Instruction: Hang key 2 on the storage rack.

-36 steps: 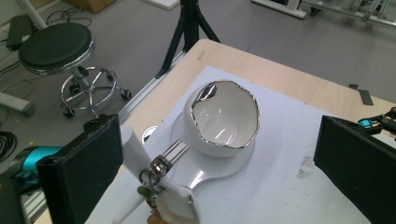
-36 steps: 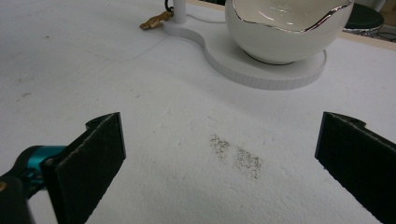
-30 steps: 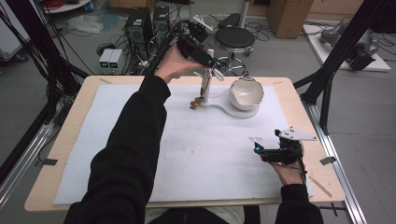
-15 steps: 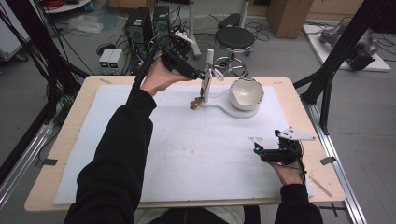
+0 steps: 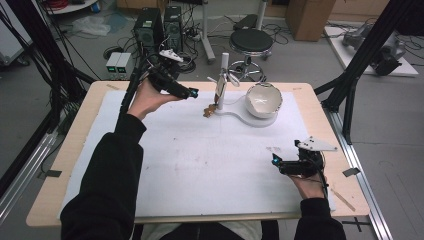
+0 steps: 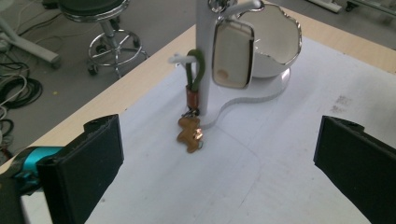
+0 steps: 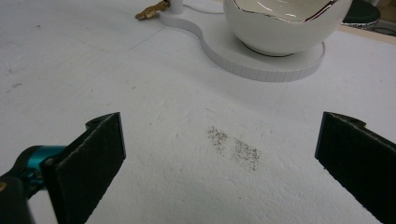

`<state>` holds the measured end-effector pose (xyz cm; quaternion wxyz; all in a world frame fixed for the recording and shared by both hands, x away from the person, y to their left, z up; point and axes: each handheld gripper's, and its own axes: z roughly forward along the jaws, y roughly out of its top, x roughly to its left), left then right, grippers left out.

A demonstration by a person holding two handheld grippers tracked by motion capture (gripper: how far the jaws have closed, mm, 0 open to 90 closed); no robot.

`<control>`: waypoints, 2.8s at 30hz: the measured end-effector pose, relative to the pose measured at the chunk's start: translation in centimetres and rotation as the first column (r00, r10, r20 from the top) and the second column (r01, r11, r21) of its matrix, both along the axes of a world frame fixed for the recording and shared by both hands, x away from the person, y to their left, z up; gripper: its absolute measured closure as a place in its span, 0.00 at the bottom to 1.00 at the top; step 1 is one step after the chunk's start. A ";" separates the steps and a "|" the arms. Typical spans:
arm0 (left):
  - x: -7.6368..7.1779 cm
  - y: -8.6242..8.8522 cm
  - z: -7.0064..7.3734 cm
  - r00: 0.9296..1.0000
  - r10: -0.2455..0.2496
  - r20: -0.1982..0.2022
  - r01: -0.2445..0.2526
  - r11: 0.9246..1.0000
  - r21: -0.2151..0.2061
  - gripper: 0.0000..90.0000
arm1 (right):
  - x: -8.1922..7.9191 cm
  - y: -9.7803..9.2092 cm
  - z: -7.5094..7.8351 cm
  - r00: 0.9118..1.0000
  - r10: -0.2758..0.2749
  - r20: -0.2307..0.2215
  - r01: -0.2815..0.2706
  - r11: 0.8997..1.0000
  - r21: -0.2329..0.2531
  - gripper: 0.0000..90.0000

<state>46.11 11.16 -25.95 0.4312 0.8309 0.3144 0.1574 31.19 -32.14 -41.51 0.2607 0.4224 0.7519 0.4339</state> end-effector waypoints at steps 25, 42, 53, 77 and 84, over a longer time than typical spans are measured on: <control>-6.5 8.2 -0.7 0.997 0.056 0.051 -0.055 0.998 -0.012 0.02 | 0.3 0.0 -0.3 1.000 -0.002 -0.009 0.002 1.000 -0.002 0.01; -8.5 11.0 -1.8 0.990 0.125 0.070 -0.129 0.989 0.067 0.02 | 0.3 0.1 -0.2 1.000 -0.001 -0.007 0.001 1.000 -0.002 0.01; -9.4 11.3 -2.0 0.990 0.124 0.060 -0.129 0.988 0.080 0.02 | 0.2 0.0 -0.1 1.000 -0.014 0.003 0.014 1.000 0.010 0.01; -14.4 15.7 -11.8 0.972 0.228 0.059 -0.223 0.972 -0.073 0.03 | 0.9 0.5 -0.2 1.000 -0.015 -0.002 0.015 1.000 0.005 0.01; -15.6 16.6 -13.5 0.966 0.247 0.076 -0.238 0.965 -0.112 0.03 | 1.0 0.5 -0.3 1.000 -0.015 -0.004 0.015 1.000 0.002 0.01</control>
